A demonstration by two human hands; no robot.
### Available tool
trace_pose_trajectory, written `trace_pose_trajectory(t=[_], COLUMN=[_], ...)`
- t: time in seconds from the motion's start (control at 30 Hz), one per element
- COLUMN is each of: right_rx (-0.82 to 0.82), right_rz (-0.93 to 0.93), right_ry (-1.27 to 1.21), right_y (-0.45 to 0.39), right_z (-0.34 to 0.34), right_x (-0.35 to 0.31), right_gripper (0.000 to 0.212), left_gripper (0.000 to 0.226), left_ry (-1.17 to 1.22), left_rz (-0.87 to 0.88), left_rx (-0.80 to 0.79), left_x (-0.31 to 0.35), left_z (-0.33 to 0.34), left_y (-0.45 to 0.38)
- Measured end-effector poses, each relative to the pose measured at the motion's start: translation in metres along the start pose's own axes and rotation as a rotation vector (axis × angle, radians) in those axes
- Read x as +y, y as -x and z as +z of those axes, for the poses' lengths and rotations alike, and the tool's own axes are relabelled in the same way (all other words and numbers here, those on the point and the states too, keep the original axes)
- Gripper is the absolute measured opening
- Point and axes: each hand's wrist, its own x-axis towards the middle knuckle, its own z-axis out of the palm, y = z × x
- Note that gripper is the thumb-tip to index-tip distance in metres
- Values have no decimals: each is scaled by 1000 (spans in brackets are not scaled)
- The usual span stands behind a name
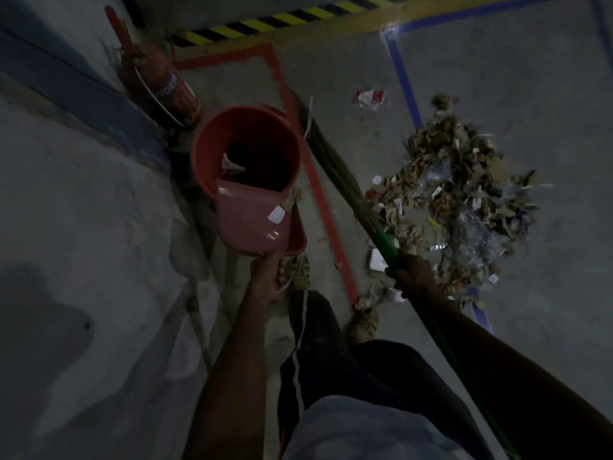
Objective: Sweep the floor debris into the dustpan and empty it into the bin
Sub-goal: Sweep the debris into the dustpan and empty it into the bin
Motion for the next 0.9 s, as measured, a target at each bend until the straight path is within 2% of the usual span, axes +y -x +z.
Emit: trace_pose_trajectory(t=[0.13,0.2,0.37,0.67,0.9], right_rx=[-83,-85,-83,-184,-290], right_rz=[-78,-156,-176,-32,-69], right_ry=[75,94,44,42,68], right_y=[8,12,23,-6,-50], right_z=[-1,4,16,60,139], right_x=[38,66,139,267,315], right_gripper=[24,35,39,36,53], left_gripper=[28,27,24,19,33], left_ry=[21,17,-80,-108,-51], left_rz=[56,107,161,74,-22], left_rx=[27,66,162,153,169], left_x=[-44,-67,-133,-238,-327], left_z=[13,22,52,130,124], left_y=[11,19,35,-8,-80])
